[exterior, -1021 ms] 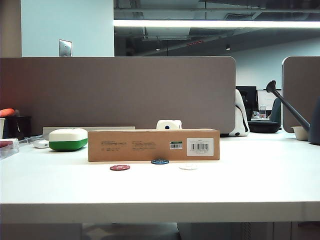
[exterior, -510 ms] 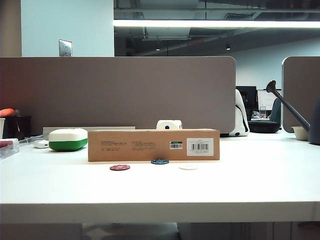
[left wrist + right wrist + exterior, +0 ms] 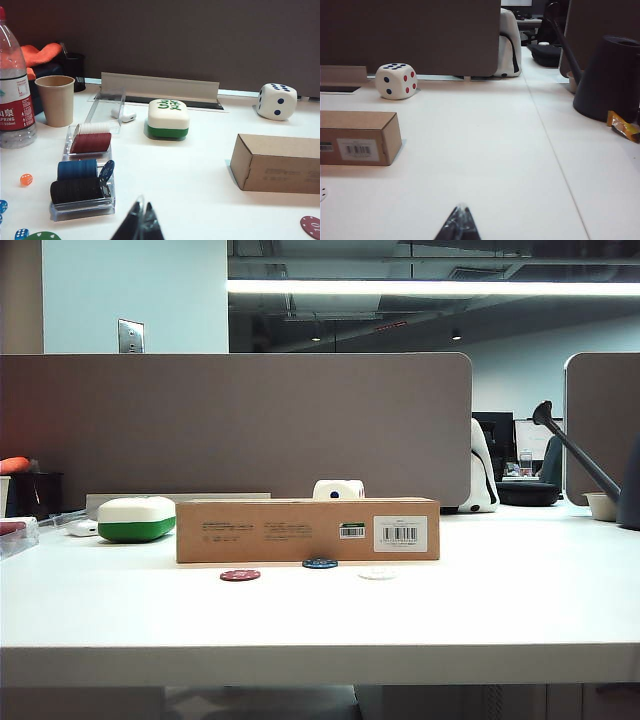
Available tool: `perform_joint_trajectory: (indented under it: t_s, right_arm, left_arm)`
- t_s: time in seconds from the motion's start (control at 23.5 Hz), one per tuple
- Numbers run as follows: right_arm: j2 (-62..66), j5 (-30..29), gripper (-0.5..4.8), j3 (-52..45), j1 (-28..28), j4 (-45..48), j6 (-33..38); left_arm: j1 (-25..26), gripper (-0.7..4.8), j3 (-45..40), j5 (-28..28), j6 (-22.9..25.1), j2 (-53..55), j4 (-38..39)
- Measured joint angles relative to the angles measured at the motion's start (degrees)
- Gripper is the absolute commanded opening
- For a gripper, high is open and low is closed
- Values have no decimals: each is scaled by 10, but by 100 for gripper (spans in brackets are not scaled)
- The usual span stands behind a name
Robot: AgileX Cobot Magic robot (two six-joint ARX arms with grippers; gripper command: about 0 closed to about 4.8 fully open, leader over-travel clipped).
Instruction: Push the chip with the highest value in the row forward next to the rectangular box.
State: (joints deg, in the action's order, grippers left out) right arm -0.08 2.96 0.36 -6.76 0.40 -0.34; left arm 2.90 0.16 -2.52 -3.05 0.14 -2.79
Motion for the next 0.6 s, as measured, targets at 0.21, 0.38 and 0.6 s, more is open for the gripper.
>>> perform_joint_trajectory:
  t_s: [0.21, 0.38, 0.6]
  right_arm:
    - [0, 0, -5, 0, 1, -1, 0]
    - [0, 0, -5, 0, 1, -4, 13]
    - [0, 0, -5, 0, 0, -11, 28]
  left_arm:
    - [0, -5, 0, 0, 0, 0, 0]
    - [0, -5, 0, 0, 0, 0, 0]
    - [0, -5, 0, 0, 0, 0, 0]
